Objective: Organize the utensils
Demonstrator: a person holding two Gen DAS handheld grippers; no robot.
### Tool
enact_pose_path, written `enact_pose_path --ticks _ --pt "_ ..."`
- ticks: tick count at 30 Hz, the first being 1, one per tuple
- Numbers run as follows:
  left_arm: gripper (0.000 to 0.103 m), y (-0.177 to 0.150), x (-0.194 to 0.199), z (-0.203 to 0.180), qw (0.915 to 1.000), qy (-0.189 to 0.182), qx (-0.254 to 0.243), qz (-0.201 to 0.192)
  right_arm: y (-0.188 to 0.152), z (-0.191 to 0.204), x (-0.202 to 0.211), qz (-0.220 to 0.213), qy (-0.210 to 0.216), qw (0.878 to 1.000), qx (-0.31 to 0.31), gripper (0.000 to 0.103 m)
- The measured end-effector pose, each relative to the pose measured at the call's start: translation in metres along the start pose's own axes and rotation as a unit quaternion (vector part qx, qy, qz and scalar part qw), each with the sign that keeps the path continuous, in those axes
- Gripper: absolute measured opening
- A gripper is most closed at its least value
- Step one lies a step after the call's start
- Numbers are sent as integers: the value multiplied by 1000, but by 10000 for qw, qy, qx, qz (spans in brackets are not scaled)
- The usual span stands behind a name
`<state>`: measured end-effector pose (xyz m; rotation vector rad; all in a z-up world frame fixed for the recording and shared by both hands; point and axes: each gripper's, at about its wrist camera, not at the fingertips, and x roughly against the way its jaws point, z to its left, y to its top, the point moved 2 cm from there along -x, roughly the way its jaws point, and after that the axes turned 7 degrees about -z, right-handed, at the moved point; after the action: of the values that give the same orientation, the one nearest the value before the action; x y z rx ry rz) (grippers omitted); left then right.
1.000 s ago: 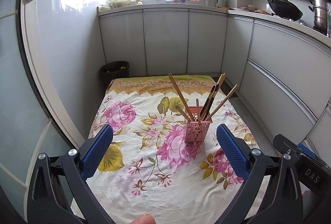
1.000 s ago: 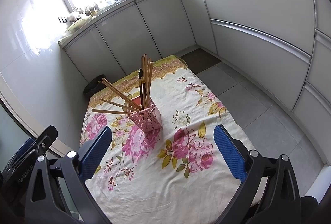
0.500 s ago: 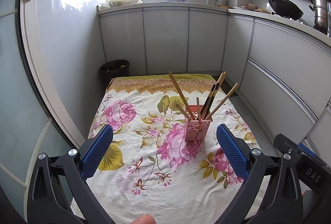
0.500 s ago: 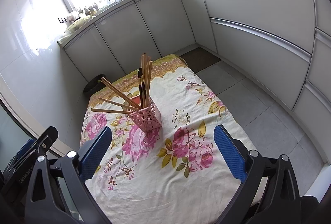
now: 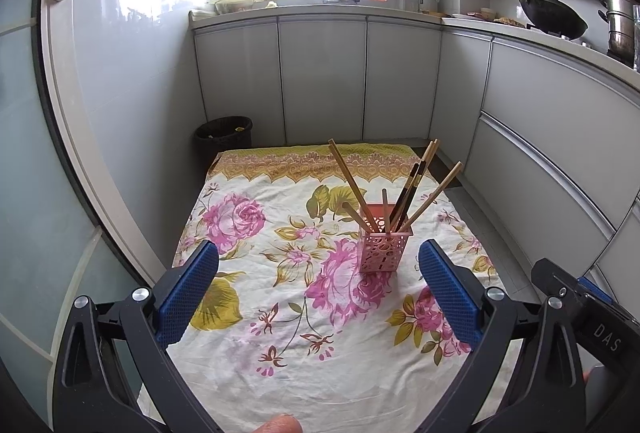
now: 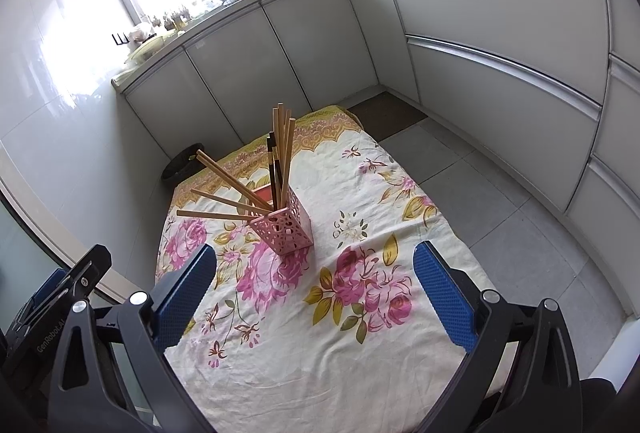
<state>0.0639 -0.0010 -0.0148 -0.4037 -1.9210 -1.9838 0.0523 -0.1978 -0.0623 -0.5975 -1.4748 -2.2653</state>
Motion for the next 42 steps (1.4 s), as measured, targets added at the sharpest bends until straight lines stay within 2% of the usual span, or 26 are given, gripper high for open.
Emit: enact_pose_path --ticks 39,42 --pt "96 6 12 3 9998 146 122 18 5 4 15 -74 54 9999 58 96" --pt "96 8 16 5 9997 146 181 -101 5 5 15 -75 52 9999 58 96"
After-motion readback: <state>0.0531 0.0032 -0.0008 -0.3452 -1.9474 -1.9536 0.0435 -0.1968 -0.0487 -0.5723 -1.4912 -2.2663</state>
